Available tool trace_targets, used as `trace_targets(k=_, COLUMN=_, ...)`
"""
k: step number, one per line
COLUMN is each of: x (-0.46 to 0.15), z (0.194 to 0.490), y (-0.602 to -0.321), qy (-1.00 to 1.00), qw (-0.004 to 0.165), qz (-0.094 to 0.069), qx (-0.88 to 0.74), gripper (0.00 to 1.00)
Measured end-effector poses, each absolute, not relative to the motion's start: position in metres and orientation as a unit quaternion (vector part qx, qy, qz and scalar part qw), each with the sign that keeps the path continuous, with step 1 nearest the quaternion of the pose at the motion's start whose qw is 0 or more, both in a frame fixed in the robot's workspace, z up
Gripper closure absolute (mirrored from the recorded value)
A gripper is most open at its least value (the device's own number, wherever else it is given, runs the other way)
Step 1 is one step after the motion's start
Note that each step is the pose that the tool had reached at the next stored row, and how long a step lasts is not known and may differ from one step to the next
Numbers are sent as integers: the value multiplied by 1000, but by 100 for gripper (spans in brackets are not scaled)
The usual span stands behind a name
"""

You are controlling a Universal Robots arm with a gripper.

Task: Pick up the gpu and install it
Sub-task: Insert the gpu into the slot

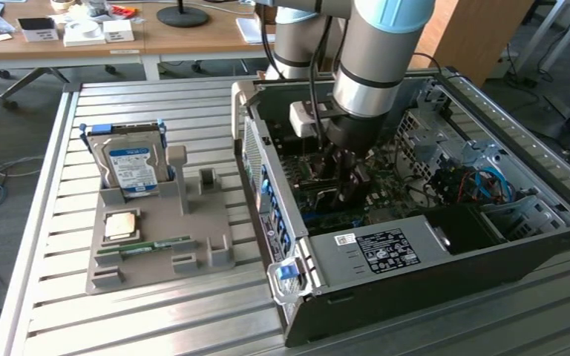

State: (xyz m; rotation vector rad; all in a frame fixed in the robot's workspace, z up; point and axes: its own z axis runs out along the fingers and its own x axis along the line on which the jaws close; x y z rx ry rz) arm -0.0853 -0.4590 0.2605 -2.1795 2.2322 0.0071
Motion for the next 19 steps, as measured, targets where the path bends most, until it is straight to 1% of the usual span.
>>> trace_targets(k=9, x=-85, z=269, y=-459, qy=715, qw=11, qz=2, qx=-699, gripper=36)
trace_targets(k=19, x=-85, z=270, y=-459, qy=715, qw=11, qz=2, qx=-699, gripper=36)
